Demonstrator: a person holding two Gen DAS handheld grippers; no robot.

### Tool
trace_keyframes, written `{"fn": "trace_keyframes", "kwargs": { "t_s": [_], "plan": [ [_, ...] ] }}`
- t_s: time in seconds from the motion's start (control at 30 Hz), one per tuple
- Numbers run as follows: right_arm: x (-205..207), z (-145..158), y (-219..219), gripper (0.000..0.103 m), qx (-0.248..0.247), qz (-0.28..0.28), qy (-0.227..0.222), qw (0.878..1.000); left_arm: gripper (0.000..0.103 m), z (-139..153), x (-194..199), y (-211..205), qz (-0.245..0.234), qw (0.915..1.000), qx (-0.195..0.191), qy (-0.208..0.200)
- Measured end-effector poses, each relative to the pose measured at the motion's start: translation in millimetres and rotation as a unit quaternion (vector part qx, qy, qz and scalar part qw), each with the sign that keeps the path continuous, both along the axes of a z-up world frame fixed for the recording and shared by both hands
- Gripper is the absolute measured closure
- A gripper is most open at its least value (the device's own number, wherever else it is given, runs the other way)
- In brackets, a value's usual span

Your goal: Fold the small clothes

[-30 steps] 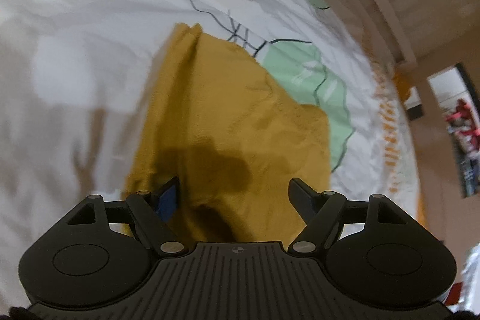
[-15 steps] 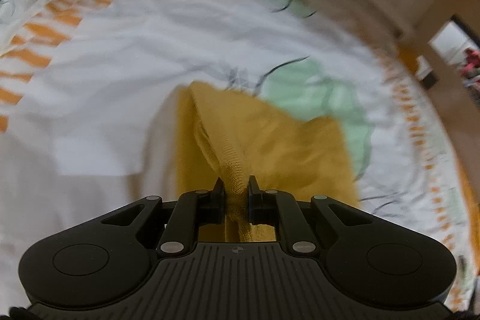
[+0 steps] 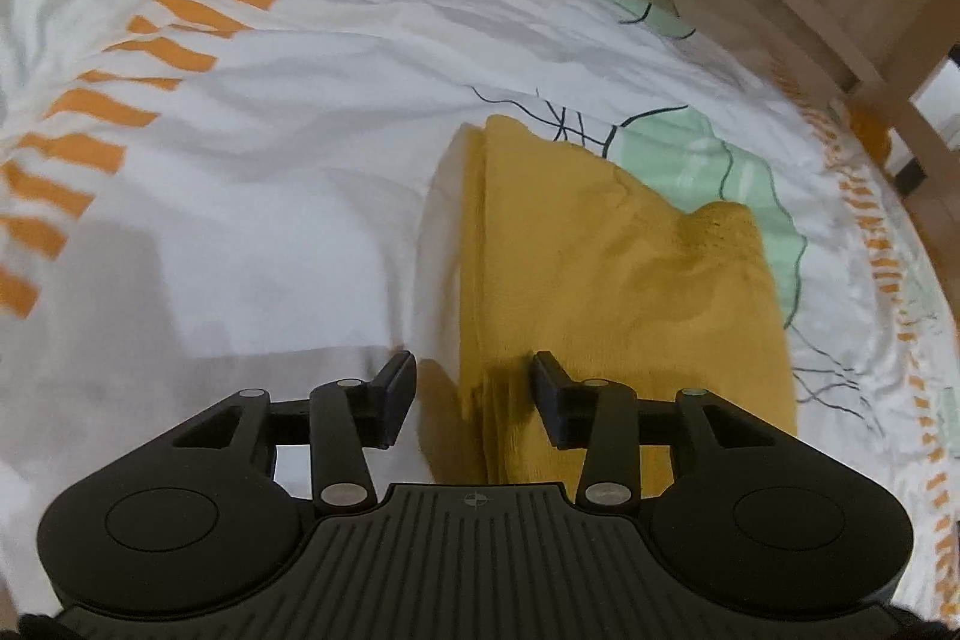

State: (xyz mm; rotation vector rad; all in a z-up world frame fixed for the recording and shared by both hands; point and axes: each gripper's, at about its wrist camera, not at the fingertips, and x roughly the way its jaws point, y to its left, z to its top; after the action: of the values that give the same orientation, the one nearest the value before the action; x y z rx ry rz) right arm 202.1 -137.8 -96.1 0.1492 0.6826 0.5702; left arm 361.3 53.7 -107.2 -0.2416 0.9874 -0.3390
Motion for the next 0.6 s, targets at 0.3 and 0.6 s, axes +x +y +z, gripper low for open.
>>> {"fn": "trace_keyframes", "kwargs": {
  "t_s": [0.3, 0.6],
  "plan": [
    [10, 16, -63, 0.03, 0.025, -0.098, 0.011, 0.995, 0.057, 1, -41, -2, 0.002, 0.9986, -0.053, -0.006],
    [41, 21, -72, 0.026, 0.016, -0.108, -0.001, 0.994, 0.058, -35, -41, 11, 0.039, 0.9936, -0.098, 0.041]
  ]
}}
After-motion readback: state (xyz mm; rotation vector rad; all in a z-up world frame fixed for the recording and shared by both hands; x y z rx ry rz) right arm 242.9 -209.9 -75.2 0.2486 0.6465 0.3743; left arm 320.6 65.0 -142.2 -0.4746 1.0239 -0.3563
